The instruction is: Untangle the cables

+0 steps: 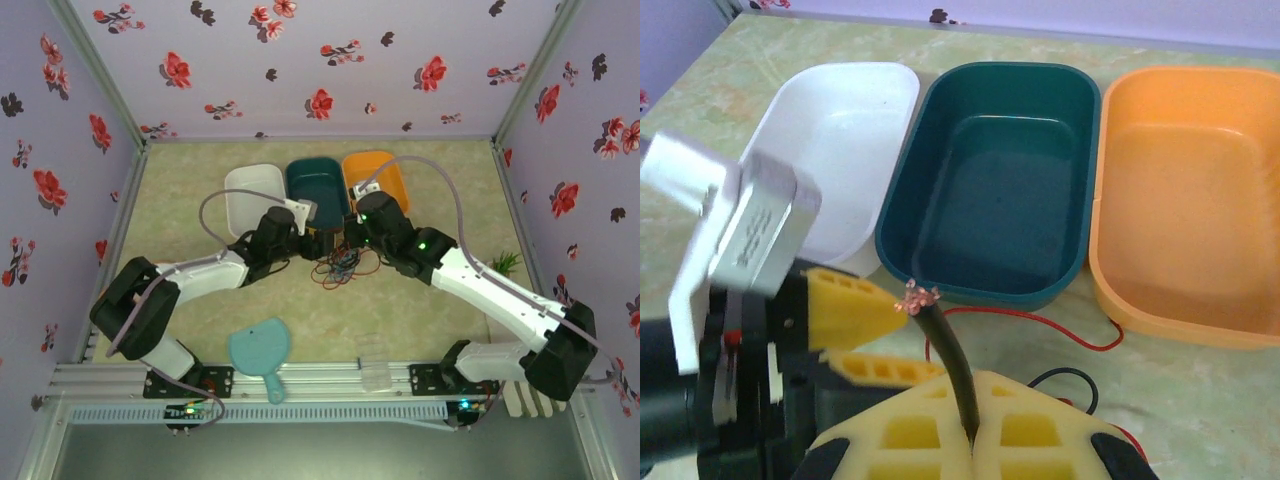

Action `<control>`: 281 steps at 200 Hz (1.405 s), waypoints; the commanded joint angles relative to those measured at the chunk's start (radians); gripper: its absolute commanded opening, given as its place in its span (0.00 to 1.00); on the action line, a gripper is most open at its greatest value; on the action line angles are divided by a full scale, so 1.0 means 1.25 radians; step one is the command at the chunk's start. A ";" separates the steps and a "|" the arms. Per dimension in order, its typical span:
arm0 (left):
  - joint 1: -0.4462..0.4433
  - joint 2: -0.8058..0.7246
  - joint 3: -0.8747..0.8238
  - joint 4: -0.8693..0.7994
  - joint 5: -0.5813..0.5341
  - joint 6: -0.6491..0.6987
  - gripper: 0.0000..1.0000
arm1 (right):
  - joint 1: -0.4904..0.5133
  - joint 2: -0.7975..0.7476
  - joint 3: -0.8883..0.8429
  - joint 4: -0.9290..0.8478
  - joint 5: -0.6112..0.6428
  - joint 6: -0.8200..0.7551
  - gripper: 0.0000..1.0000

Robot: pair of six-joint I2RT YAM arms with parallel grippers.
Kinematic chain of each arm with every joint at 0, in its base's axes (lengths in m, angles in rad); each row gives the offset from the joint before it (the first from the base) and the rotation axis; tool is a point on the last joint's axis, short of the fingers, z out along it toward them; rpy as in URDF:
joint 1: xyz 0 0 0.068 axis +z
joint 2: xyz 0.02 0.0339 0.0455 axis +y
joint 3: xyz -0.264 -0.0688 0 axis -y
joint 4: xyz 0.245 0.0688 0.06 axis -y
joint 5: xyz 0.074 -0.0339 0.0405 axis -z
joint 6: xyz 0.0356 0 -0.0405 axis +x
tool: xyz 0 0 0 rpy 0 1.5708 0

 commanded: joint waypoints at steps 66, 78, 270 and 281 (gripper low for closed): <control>0.042 0.084 0.161 -0.235 0.194 -0.110 0.53 | 0.002 -0.030 -0.040 0.069 -0.023 0.005 0.00; 0.042 0.099 0.172 -0.245 0.214 -0.107 0.53 | 0.002 -0.031 -0.045 0.077 -0.025 0.005 0.00; 0.044 0.238 0.214 -0.365 0.263 -0.080 0.01 | 0.001 -0.086 0.038 0.026 -0.045 0.006 0.00; 0.044 0.240 0.210 -0.374 0.262 -0.069 0.01 | 0.000 -0.091 0.055 0.013 -0.043 -0.003 0.00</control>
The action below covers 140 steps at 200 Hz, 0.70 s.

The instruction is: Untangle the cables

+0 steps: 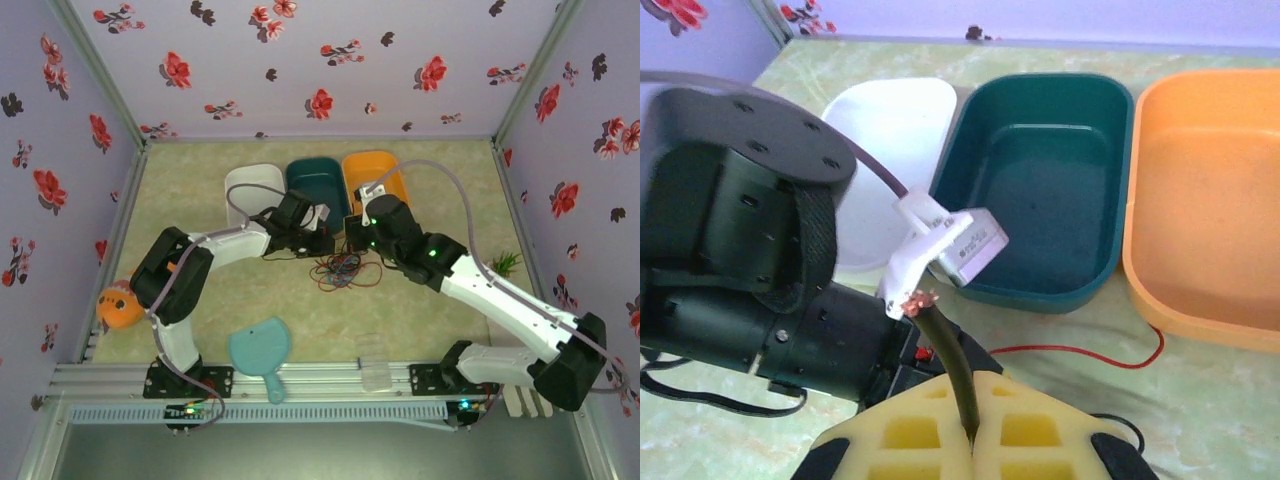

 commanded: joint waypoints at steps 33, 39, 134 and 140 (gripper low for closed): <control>0.003 0.020 -0.041 -0.065 0.006 0.060 0.01 | 0.001 -0.037 0.144 -0.064 0.043 -0.048 0.00; 0.003 0.018 -0.045 -0.064 0.005 0.062 0.00 | 0.000 -0.037 0.156 -0.073 0.049 -0.054 0.00; 0.002 0.023 -0.059 -0.099 0.005 0.105 0.00 | 0.000 -0.003 0.355 -0.152 0.251 -0.127 0.00; 0.002 0.023 -0.059 -0.099 0.004 0.105 0.00 | 0.000 -0.001 0.365 -0.155 0.262 -0.127 0.00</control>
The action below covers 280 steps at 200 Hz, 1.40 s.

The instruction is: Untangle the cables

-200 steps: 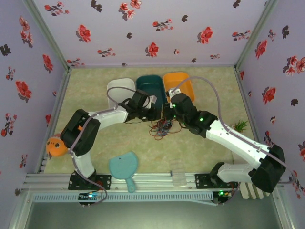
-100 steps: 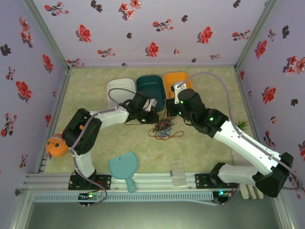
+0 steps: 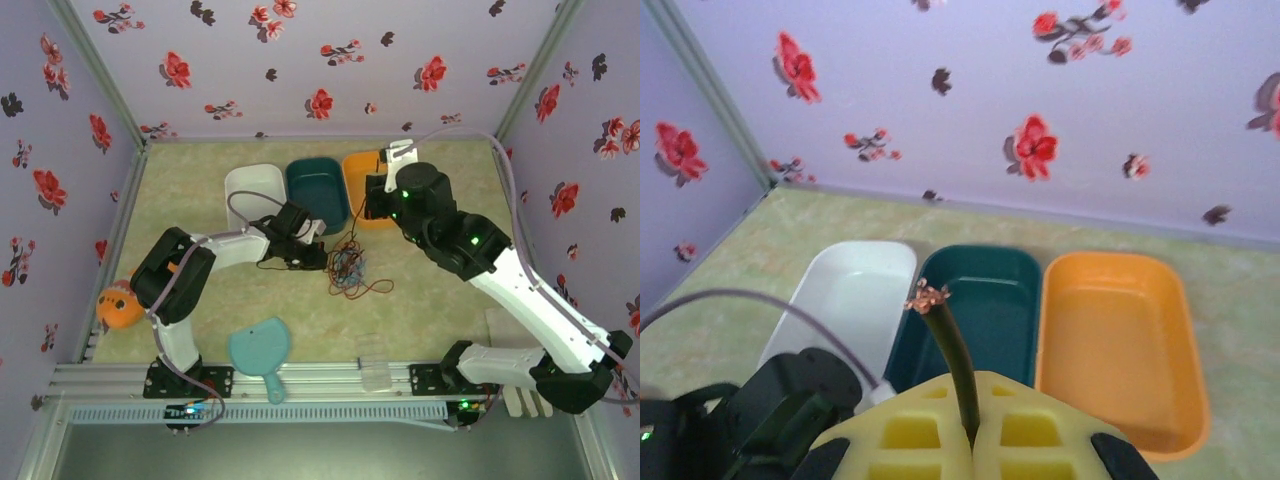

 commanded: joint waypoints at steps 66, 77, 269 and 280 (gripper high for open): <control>0.001 0.008 -0.032 -0.006 0.000 0.020 0.00 | -0.002 0.003 0.106 -0.010 0.062 -0.032 0.00; 0.001 -0.006 -0.035 0.001 0.000 0.017 0.00 | -0.002 0.012 0.117 -0.025 0.051 -0.031 0.00; -0.093 -0.249 -0.146 0.351 -0.165 0.314 0.93 | -0.002 0.060 0.089 -0.030 -0.019 0.030 0.00; -0.100 -0.232 -0.134 0.351 -0.164 0.323 0.91 | -0.002 0.058 0.087 -0.028 -0.022 0.034 0.00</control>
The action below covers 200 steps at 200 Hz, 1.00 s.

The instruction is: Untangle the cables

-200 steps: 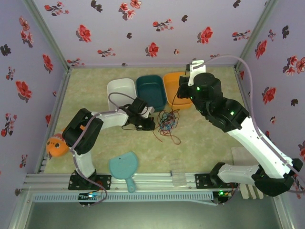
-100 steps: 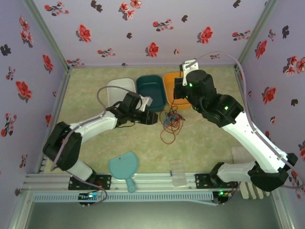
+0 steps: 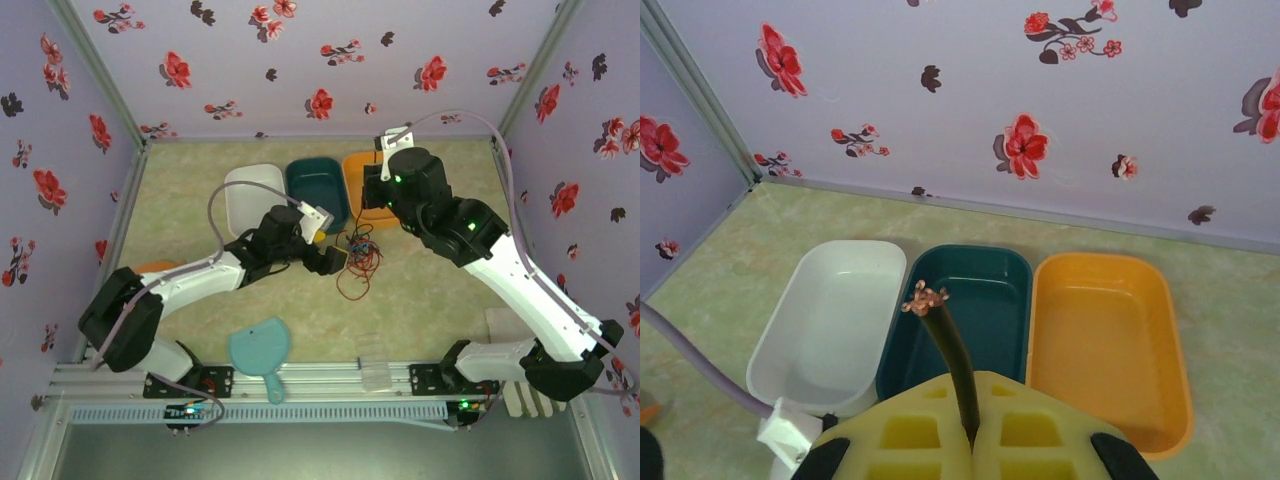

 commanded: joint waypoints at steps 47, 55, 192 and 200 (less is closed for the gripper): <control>-0.024 0.100 0.047 0.094 0.002 0.040 0.88 | -0.001 -0.012 -0.013 0.062 -0.026 0.030 0.00; -0.027 0.110 0.051 0.101 0.008 0.039 0.88 | -0.002 -0.010 -0.013 0.064 -0.030 0.030 0.00; -0.020 0.160 0.004 0.098 -0.006 -0.003 0.02 | -0.002 -0.044 0.018 0.015 0.051 0.000 0.00; -0.018 0.155 -0.007 0.092 -0.007 -0.002 0.02 | -0.002 -0.047 0.026 0.008 0.070 -0.008 0.00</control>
